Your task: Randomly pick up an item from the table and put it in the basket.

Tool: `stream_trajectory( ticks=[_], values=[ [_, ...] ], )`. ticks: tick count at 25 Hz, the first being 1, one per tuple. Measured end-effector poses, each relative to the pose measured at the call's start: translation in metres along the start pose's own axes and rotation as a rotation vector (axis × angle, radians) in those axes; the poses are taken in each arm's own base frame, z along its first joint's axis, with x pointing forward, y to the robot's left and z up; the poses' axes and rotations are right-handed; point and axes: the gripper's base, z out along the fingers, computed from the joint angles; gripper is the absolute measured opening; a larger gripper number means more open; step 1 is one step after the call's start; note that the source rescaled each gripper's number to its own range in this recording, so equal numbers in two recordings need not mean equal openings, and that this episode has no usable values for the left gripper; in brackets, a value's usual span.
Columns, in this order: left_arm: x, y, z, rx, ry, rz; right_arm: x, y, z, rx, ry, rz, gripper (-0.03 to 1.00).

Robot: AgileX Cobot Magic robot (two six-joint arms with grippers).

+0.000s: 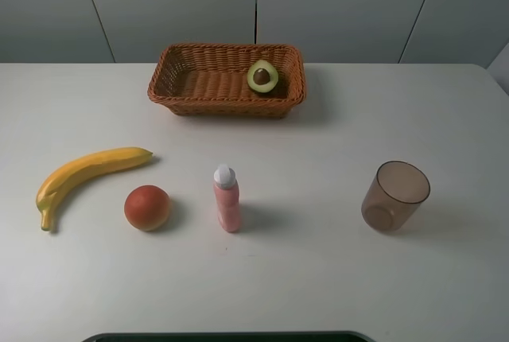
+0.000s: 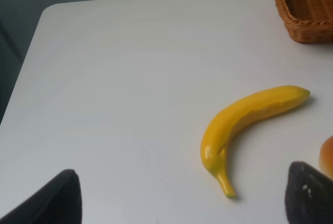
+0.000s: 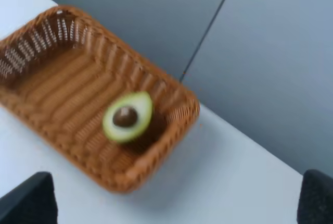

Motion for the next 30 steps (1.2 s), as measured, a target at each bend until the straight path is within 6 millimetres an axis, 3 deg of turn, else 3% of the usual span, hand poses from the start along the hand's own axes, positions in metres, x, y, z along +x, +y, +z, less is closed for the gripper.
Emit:
stream_trajectory(
  ticks=[2, 6, 9, 13, 17, 22, 30],
  values=[
    [0.0, 0.0, 0.0, 0.0, 0.0, 0.0, 0.017, -0.001, -0.041, 0.012, 0.002, -0.036, 0.99],
    [0.0, 0.0, 0.0, 0.0, 0.0, 0.0, 0.058, 0.008, -0.106, 0.016, 0.011, -0.063, 0.99],
    [0.0, 0.0, 0.0, 0.0, 0.0, 0.0, 0.096, 0.017, -0.139, 0.021, -0.002, -0.061, 0.99],
    [0.0, 0.0, 0.0, 0.0, 0.0, 0.0, 0.147, 0.033, -0.17, 0.02, -0.056, -0.051, 0.99],
    [0.0, 0.0, 0.0, 0.0, 0.0, 0.0, 0.194, 0.053, -0.179, -0.033, -0.108, -0.002, 0.99],
    [0.0, 0.0, 0.0, 0.0, 0.0, 0.0, 0.241, 0.07, -0.168, -0.06, -0.12, 0.045, 0.99],
    [0.0, 0.0, 0.0, 0.0, 0.0, 0.0, 0.28, 0.086, -0.144, -0.08, -0.18, 0.104, 1.0]
  ],
)
